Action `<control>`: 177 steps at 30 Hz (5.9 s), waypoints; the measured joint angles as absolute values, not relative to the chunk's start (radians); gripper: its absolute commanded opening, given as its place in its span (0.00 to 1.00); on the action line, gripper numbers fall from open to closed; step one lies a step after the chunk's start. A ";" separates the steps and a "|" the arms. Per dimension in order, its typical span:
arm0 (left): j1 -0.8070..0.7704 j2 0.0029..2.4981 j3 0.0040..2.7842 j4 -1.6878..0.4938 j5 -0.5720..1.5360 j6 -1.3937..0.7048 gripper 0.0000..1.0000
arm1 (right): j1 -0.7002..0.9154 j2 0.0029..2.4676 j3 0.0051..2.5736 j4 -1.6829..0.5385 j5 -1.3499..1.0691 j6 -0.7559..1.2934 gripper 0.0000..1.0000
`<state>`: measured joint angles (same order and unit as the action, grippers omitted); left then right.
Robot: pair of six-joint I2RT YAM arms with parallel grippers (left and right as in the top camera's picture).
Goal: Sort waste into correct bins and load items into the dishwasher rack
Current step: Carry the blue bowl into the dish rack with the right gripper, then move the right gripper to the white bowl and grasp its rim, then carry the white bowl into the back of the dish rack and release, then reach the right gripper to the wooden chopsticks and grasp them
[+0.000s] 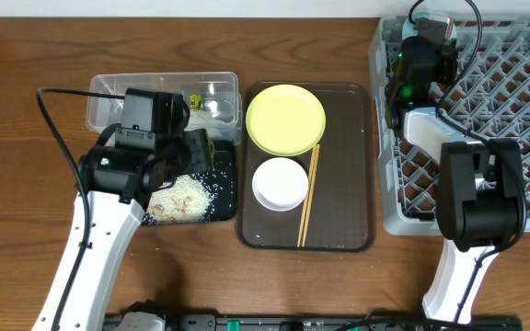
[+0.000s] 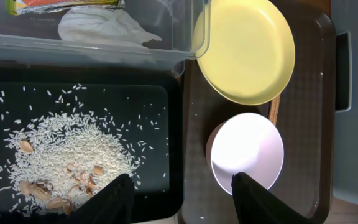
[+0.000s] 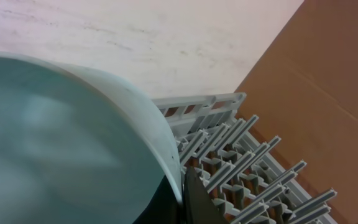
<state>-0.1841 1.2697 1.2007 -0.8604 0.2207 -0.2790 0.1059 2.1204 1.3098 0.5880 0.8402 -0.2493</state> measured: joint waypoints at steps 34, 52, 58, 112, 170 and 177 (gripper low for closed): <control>-0.184 1.270 1.201 -0.870 0.221 -0.279 0.55 | 0.259 1.762 1.315 -0.496 0.354 0.025 0.63; -0.184 1.270 1.201 -1.021 -0.094 -0.337 0.56 | 0.500 1.784 1.254 -0.700 -0.180 0.230 0.41; -0.184 1.270 1.201 -1.021 -0.116 -0.341 0.56 | 0.540 1.873 1.237 -0.701 -0.179 0.305 0.11; -0.184 1.270 1.200 -1.002 -0.131 -0.344 0.61 | -0.024 2.072 1.328 0.620 0.917 -0.533 0.01; -0.184 1.270 1.200 -1.002 -0.131 -0.344 0.63 | 0.423 1.639 1.286 -0.776 -0.099 0.273 0.53; -0.184 1.270 1.200 -1.002 -0.131 -0.344 0.63 | 0.538 1.738 1.163 -0.741 -0.031 0.448 0.51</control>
